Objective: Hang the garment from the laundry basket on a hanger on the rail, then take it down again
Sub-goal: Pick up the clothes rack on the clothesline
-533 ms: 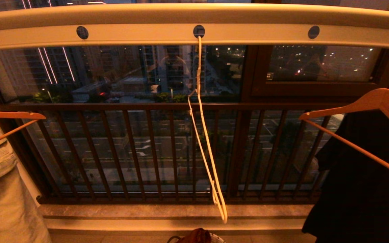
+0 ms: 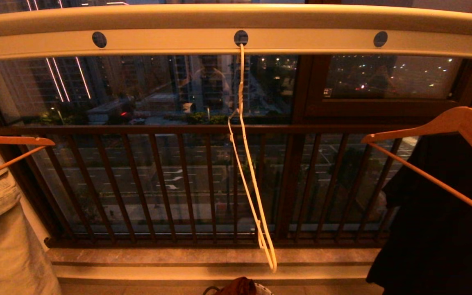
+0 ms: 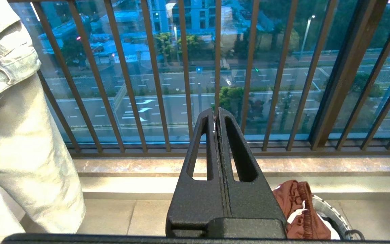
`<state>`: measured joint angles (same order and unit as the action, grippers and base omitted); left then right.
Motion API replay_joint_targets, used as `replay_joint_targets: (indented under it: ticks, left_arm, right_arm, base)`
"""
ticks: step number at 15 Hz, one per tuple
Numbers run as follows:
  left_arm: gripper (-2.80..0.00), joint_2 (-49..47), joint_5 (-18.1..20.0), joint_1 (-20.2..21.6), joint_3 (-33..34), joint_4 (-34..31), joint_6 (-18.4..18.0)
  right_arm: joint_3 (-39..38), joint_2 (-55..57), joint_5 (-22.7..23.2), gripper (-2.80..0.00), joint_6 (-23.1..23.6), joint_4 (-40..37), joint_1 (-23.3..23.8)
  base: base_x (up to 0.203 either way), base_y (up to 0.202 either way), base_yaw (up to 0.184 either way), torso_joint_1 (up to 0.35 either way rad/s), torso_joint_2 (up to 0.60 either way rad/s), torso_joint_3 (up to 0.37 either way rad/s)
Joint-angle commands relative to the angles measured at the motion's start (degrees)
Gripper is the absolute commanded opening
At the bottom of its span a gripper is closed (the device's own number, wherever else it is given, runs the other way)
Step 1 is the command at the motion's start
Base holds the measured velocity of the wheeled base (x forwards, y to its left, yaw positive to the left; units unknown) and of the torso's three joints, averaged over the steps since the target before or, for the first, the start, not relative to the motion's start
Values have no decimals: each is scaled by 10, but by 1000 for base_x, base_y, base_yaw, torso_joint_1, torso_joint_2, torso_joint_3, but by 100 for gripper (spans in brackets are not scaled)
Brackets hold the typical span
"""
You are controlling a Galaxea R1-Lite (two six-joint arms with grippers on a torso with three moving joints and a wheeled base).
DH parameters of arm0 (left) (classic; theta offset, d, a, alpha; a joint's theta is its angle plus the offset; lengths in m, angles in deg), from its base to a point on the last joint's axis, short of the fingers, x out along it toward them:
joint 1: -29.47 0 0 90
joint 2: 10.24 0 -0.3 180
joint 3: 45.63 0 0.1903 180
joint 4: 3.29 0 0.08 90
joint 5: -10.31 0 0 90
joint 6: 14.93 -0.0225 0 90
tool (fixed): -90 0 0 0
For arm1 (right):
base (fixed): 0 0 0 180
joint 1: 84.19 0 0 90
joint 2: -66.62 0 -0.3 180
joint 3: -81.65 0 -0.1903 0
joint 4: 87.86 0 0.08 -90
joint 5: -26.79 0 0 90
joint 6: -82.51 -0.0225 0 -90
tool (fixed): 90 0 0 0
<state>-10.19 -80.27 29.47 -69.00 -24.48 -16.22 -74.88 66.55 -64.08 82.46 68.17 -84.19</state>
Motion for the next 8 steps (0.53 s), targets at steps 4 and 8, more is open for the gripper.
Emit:
replay_joint_targets:
  ticks: [4,8]
  left_arm:
    - [-280,0,0,0,6,0,0]
    - [-280,0,0,0,6,0,0]
  right_arm:
    - [41,1,-3,-280,10,-43,0]
    - [133,57,9,-280,12,-82,0]
  base:
    - [0,0,0,0,0,0]
    - [0,0,0,0,0,0]
